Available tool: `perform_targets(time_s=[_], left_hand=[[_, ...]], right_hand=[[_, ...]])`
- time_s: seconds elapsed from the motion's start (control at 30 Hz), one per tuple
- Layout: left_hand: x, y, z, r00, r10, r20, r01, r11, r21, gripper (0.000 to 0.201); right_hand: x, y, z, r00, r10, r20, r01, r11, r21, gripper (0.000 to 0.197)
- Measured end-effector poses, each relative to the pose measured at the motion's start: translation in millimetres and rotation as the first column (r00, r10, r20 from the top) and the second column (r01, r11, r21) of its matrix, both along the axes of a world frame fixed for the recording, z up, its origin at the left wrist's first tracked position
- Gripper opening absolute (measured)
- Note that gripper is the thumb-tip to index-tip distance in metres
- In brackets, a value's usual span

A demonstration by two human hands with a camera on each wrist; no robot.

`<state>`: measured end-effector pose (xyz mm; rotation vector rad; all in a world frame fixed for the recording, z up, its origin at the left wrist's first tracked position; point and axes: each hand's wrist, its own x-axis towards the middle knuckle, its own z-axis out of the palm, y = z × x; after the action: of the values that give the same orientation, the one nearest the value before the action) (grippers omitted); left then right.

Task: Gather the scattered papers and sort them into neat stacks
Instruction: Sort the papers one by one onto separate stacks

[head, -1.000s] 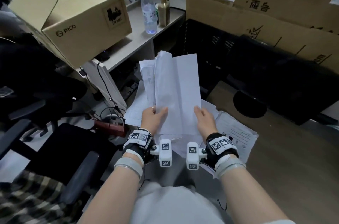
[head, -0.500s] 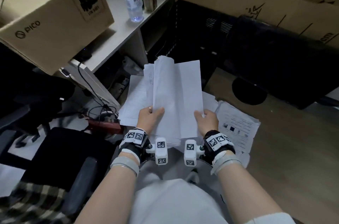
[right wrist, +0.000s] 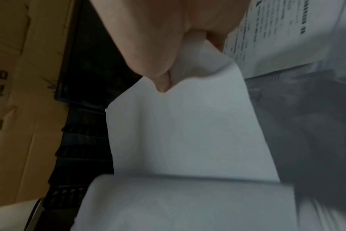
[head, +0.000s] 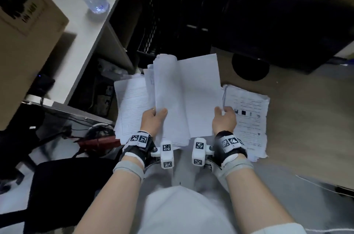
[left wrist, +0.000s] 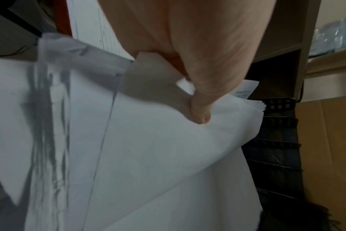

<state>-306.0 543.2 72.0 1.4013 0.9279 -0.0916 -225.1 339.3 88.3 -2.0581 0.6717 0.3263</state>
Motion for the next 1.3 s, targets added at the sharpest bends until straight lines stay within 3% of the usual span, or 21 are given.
perform_targets(time_s=[0.17,0.3,0.5,0.63,0.73,0.8,0.87,0.93,1.0,1.13,1.3], left_hand=[[6,15,0,0.999,-0.012,-0.035,0.013,0.999,0.038,0.016],[2,39,-1,0.998,0.009,-0.062,0.002,0.986,0.166,0.025],[-11,44,-5,0.997,0.032,-0.064,-0.021,0.987,0.158,0.018],[-12,30,-4,0.997,0.016,-0.077,-0.008,0.994,0.105,0.021],[-10,23,3,0.998,0.015,-0.064,-0.009,0.996,0.090,0.019],[-6,19,7,0.999,0.003,-0.040,0.000,0.997,0.075,0.016],[-2,14,10,0.999,-0.028,-0.027,0.030,0.996,0.080,0.016],[3,9,8,0.999,-0.045,-0.006,0.045,0.997,0.055,0.021],[10,2,14,0.997,-0.072,0.026,0.072,0.997,-0.001,0.032],[24,-9,36,0.995,-0.068,0.079,0.082,0.979,-0.186,0.034],[28,3,31,0.997,-0.010,0.076,0.028,0.968,-0.249,0.050]], right_hand=[[-2,-1,-13,0.998,-0.059,-0.033,0.057,0.996,-0.061,0.035],[-20,6,-29,0.970,-0.110,-0.215,0.087,0.990,-0.112,0.041],[-26,11,-62,0.941,-0.049,-0.335,0.019,0.996,-0.090,0.039],[-20,12,-69,0.920,-0.044,-0.391,0.057,0.998,0.020,0.039],[-22,13,-62,0.943,-0.103,-0.315,0.122,0.992,0.043,0.054],[-23,15,-50,0.983,-0.014,-0.183,0.016,1.000,0.007,0.072],[-20,21,-35,0.985,0.172,-0.033,-0.166,0.976,0.137,0.068],[-15,32,-17,0.926,0.373,0.063,-0.369,0.858,0.357,0.056],[-11,46,2,0.834,0.539,0.116,-0.528,0.722,0.447,0.057],[-8,57,8,0.719,0.686,0.110,-0.657,0.620,0.429,0.079],[-4,58,19,0.678,0.725,0.119,-0.698,0.585,0.413,0.108]])
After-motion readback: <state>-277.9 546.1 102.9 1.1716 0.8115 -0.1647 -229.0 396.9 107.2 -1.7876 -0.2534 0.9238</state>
